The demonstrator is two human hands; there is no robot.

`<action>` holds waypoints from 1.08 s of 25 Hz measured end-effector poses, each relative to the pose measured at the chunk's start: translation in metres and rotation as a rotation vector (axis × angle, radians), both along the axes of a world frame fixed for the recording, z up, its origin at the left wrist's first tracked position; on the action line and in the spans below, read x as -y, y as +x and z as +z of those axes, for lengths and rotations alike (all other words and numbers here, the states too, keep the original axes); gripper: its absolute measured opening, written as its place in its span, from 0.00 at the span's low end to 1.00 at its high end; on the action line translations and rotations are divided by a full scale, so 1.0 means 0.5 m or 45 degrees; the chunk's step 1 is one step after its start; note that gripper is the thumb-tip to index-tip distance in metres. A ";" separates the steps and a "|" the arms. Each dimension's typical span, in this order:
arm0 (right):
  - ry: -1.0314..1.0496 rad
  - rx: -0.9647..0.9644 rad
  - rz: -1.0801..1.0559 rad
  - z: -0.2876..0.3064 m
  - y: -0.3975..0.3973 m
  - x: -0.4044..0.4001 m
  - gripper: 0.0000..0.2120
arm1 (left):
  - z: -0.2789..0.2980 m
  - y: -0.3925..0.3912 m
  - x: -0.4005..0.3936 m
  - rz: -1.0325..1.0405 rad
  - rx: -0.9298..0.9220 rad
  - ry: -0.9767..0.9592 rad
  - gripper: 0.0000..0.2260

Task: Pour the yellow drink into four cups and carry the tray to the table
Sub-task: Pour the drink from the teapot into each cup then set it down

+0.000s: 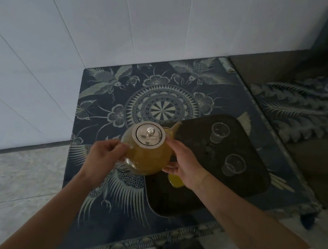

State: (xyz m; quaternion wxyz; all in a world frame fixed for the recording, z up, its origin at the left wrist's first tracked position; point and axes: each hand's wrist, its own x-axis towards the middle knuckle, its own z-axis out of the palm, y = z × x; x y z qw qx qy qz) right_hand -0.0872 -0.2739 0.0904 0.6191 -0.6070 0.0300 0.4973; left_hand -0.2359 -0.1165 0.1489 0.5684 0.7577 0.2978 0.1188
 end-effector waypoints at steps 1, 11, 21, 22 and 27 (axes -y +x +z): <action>0.002 0.008 -0.022 0.007 -0.002 0.015 0.29 | 0.003 0.000 0.007 -0.025 0.010 -0.012 0.18; -0.055 0.091 -0.137 0.036 0.010 0.173 0.31 | 0.027 0.037 0.145 -0.156 0.086 -0.111 0.18; -0.052 0.068 0.034 0.011 0.073 0.332 0.33 | -0.001 0.077 0.313 -0.044 0.033 -0.229 0.19; -0.051 0.053 0.051 0.007 0.079 0.343 0.33 | -0.008 0.078 0.326 -0.023 0.026 -0.241 0.19; -0.062 -0.038 0.139 -0.031 0.118 0.400 0.25 | -0.039 0.091 0.408 0.087 -0.045 -0.224 0.15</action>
